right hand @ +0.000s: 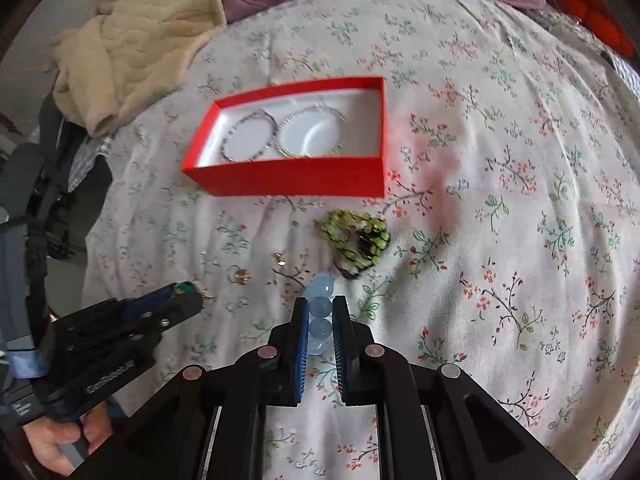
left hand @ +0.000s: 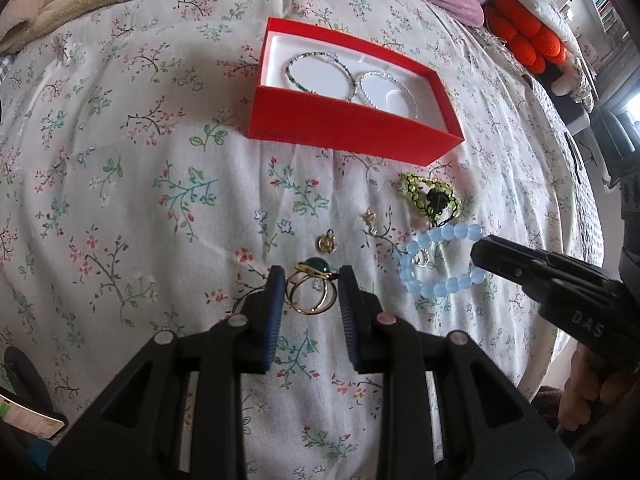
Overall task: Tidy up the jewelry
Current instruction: 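Lower the ring into the red box and open the left tool while the right tool carries the bracelet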
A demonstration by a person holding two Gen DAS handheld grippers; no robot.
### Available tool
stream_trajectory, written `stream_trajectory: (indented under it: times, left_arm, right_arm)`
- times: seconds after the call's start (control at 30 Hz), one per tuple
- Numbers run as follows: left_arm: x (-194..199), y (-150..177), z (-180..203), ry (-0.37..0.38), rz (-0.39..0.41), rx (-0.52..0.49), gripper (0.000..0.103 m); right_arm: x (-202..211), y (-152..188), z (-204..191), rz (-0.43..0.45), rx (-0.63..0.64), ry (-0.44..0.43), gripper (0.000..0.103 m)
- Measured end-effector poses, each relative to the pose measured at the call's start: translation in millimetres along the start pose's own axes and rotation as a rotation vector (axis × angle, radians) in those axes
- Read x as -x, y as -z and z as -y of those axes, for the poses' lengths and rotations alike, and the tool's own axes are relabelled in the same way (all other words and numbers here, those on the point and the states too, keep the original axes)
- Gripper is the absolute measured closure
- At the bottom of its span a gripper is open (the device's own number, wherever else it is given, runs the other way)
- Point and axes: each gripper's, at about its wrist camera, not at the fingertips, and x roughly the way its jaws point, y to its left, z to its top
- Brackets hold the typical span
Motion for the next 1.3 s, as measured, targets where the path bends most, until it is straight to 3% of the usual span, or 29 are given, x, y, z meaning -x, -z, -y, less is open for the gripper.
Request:
stream_trajectory:
  times: [0.93, 1.3]
  left_arm:
    - [22.8, -20.8, -0.1, 0.067, 0.076, 0.031, 0.074]
    - [27.5, -56.7, 4.4, 0.109, 0.177, 0.031, 0.074]
  right_arm:
    - [44.9, -20.9, -21.9, 0.130, 0.019, -0.072, 0.091]
    - [46.5, -39.7, -18.4, 0.164, -0.006, -0.100, 0.091]
